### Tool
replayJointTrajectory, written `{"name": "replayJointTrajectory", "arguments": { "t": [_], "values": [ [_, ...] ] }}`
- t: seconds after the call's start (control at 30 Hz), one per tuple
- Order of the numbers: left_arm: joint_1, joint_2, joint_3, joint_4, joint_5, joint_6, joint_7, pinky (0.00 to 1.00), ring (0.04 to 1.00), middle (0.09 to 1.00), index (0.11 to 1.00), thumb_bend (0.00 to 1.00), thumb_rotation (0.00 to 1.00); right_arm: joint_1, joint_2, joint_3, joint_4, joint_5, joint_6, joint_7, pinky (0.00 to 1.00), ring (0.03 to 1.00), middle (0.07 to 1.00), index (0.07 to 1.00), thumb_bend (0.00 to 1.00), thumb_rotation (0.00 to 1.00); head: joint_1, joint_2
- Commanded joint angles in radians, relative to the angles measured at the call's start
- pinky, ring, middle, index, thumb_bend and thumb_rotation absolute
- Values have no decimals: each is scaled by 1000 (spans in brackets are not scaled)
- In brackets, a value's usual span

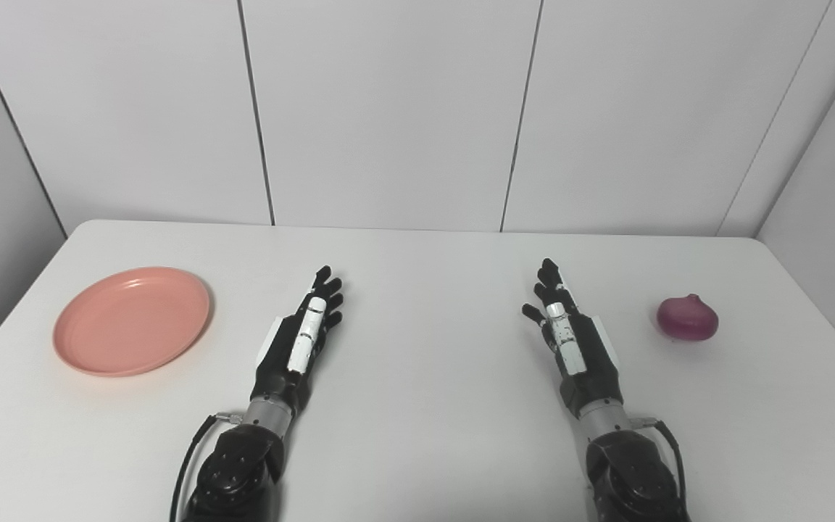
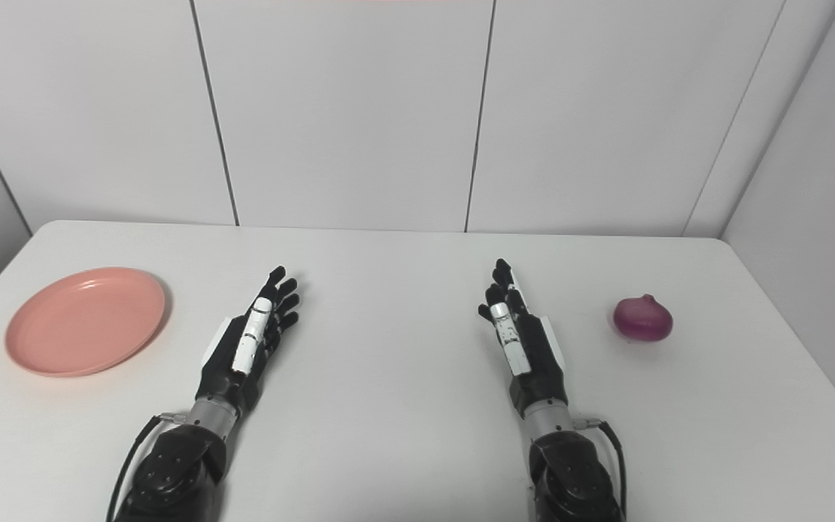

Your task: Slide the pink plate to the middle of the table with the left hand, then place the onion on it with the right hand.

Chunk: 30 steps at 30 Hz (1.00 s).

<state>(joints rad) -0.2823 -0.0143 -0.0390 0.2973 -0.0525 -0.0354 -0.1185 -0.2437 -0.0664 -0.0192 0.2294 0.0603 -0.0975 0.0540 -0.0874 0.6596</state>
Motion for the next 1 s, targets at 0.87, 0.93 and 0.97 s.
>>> {"name": "replayJointTrajectory", "arguments": {
  "t": [0.87, 0.93, 0.97],
  "values": [
    [-35, 7, 6, 0, -8, -32, -7, 957, 968, 977, 976, 548, 1000, 32, 41, 23, -77, -45, 40, -39, 1000, 1000, 1000, 1000, 649, 912, -7, -13],
    [-36, 7, 9, 7, -13, -40, -9, 959, 967, 977, 977, 549, 1000, 38, 45, 22, -89, -41, 45, -39, 1000, 1000, 1000, 1000, 647, 904, -7, -13],
    [-35, 7, 10, 8, -15, -42, -11, 959, 967, 977, 976, 550, 1000, 45, 47, 24, -99, -44, 48, -41, 1000, 1000, 1000, 1000, 646, 901, -7, -19]
  ]
}}
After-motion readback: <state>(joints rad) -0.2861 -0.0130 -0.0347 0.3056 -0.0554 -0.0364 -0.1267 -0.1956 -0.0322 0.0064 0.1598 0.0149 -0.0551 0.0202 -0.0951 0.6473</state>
